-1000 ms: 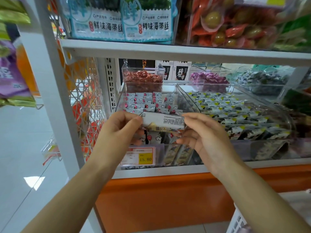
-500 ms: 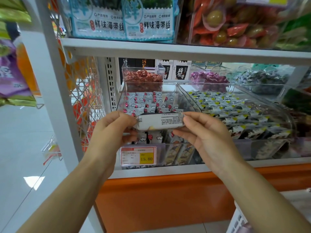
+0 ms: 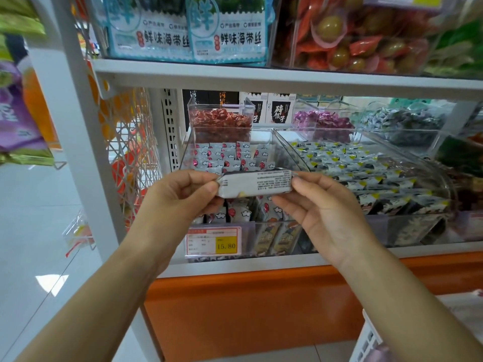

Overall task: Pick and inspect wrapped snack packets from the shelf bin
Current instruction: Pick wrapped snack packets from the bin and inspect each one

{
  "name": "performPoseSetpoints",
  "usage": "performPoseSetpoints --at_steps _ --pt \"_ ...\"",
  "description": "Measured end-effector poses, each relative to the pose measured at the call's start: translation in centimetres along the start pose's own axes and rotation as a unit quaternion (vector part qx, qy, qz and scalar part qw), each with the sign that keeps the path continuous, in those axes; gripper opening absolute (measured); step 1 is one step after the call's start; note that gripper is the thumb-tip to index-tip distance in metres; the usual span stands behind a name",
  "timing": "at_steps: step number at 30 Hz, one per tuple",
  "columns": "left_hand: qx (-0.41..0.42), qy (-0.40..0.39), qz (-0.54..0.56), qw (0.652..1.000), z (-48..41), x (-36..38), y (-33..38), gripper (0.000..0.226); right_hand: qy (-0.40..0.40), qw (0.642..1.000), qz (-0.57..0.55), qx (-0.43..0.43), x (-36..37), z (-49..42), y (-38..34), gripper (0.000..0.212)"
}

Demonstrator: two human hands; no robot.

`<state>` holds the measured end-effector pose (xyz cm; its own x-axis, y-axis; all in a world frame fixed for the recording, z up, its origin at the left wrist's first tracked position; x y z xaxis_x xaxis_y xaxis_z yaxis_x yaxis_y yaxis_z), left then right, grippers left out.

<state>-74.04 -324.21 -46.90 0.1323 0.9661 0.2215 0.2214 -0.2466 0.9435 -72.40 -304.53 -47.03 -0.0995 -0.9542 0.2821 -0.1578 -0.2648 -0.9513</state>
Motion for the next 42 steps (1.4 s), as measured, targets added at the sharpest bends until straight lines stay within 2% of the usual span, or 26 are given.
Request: performPoseSetpoints --at_steps 6,10,13,16,19,21,23,26,28,29,31,35,38,41,42 --pt "0.016 -0.03 -0.023 0.999 0.0 0.3 -0.1 0.023 0.016 0.998 -0.059 0.031 -0.2 -0.2 0.0 0.014" --pt "0.022 -0.014 -0.032 0.999 -0.1 0.1 -0.2 0.024 0.027 0.999 -0.024 0.018 -0.5 -0.4 0.3 0.015" --pt "0.036 -0.002 -0.045 0.998 -0.1 0.0 -0.2 0.018 -0.004 0.999 0.028 -0.018 -0.5 -0.4 0.4 0.006" --pt "0.057 0.019 -0.068 0.996 -0.3 0.1 -0.1 0.016 -0.023 0.992 0.107 -0.068 -0.4 -0.4 0.3 0.031" --pt "0.067 0.033 -0.068 0.995 -0.6 0.7 0.0 0.014 0.024 0.981 0.15 -0.119 -0.3 -0.7 -0.2 0.022" --pt "0.093 0.038 -0.141 0.985 -1.1 1.1 -0.3 0.017 0.09 0.971 0.168 -0.143 -0.6 -1.2 -0.8 0.01" --pt "0.126 0.023 -0.291 0.948 -1.7 1.6 -0.8 0.027 0.139 0.947 0.23 -0.176 -0.8 -1.8 -1.4 0.01" --pt "0.139 -0.061 -0.509 0.847 -2.5 2.3 -1.9 0.042 0.144 0.909 0.33 -0.212 -0.4 -2.8 -1.7 0.015" --pt "0.1 -0.103 -0.582 0.8 -2.8 2.5 -2.8 0.049 0.13 0.882 0.393 -0.226 0.3 -3.7 -1.7 0.016" --pt "0.081 -0.113 -0.598 0.79 -2.8 2.5 -3.1 0.051 0.118 0.868 0.424 -0.231 0.8 -4.3 -1.8 0.013" --pt "0.07 -0.117 -0.607 0.783 -2.7 2.5 -3.4 0.051 0.084 0.826 0.503 -0.24 1.8 -5.8 -1.9 0.012" --pt "0.098 -0.105 -0.606 0.783 -2.4 2.2 -3.1 0.049 -0.014 0.72 0.645 -0.255 4.1 -8.9 -1.0 0.02" --pt "0.113 -0.105 -0.597 0.787 -2.1 2.0 -2.8 0.052 -0.072 0.656 0.719 -0.218 5.6 -10.4 0.1 0.03" --pt "0.134 -0.09 -0.603 0.781 -2.1 1.6 -2.4 0.053 -0.157 0.601 0.764 -0.174 6.1 -11.0 1.4 0.019" --pt "0.144 -0.086 -0.61 0.774 -2.1 1.4 -2.3 0.053 -0.181 0.58 0.778 -0.16 6.1 -11.1 1.7 0.023"
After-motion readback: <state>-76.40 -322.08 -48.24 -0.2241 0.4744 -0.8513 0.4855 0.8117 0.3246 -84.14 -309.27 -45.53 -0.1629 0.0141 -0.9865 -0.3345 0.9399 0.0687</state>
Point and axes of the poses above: each hand's wrist, its own z-axis away from the middle knuckle, its own x-axis out of the palm, y = z × x, the point moved 1 cm from there along -z, towards the middle knuckle, and after that the axes turned 13 degrees about z, right-handed, at the moved point
